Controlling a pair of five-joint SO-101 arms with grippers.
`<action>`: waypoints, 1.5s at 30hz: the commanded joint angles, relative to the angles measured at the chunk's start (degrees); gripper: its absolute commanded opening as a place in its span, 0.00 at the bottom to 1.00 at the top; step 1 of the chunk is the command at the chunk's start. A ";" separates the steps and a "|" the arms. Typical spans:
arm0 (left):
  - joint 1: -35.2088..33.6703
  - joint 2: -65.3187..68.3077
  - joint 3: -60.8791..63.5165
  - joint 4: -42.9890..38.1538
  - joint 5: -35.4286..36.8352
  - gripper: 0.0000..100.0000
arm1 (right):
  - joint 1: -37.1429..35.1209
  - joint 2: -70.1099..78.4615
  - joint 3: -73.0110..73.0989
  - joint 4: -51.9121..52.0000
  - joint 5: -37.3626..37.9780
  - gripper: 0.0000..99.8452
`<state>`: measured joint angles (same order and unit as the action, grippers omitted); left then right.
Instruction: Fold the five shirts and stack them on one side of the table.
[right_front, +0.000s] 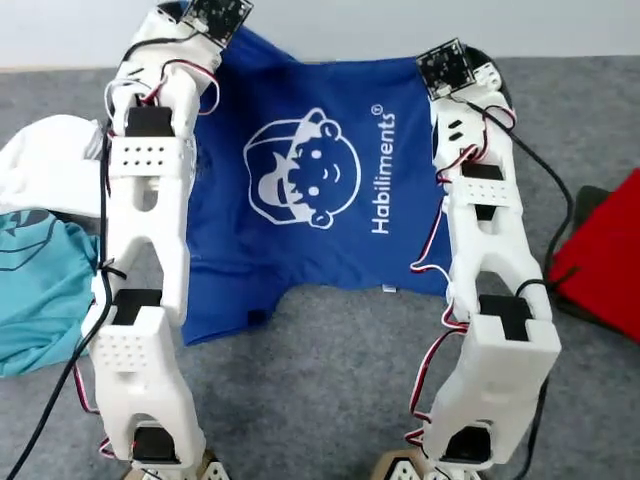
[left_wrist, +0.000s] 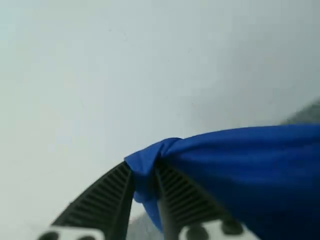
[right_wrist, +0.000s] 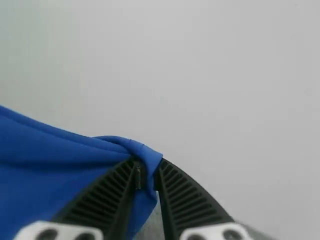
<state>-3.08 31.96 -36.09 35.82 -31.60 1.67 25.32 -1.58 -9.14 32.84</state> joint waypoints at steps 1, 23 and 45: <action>-0.26 -1.32 -3.56 11.08 -0.09 0.00 | 1.10 -1.10 -3.43 7.08 0.53 0.01; 1.76 -1.32 -11.56 64.70 -2.11 0.00 | 1.89 -13.14 -3.43 61.67 0.18 0.01; 2.81 -26.46 20.18 64.70 -10.02 0.00 | 2.33 -22.20 -3.52 86.81 0.44 0.01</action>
<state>-0.53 12.70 -17.10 98.95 -41.01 3.69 8.35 -1.67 76.13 32.92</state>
